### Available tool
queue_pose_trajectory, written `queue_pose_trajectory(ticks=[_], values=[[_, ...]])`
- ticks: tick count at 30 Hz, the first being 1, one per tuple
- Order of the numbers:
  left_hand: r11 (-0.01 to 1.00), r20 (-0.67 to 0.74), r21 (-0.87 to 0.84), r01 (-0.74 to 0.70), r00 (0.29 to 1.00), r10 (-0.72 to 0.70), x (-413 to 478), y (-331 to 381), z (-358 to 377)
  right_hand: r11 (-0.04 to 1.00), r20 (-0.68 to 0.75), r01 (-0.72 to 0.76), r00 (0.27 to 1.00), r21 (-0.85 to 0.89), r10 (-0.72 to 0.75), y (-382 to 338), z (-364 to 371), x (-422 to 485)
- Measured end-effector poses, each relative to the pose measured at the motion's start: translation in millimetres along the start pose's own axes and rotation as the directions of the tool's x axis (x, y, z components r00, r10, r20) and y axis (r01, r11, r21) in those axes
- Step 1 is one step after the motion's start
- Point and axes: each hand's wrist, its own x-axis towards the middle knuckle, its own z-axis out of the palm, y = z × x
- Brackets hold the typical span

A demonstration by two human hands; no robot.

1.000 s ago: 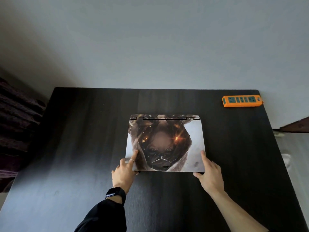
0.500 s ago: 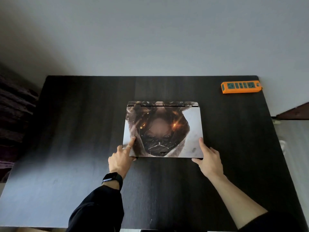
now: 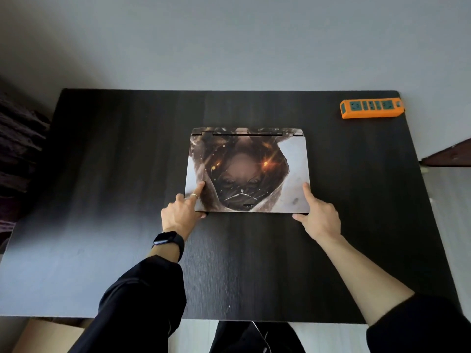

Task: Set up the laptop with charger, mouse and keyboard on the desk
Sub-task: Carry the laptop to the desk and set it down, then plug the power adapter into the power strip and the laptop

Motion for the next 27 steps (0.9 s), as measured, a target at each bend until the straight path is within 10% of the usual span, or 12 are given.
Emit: queue_pose_trajectory(ticks=[8, 19, 27], values=[[0.983, -0.007, -0.175, 0.059, 0.998, -0.061, -75, 8, 40, 0.973, 0.054, -0.083, 0.996, 0.215, 0.072, 14, 27, -63], [0.933, 0.251, -0.334, 0.131, 0.967, -0.046, -256, 23, 110, 0.900, 0.169, 0.305, 0.914, 0.312, -0.369, 28, 66, -214], [0.768, 0.177, -0.570, 0.291, 0.957, -0.232, -364, -20, 123, 0.736, 0.158, 0.582, 0.737, 0.347, -0.657, -31, 61, -301]])
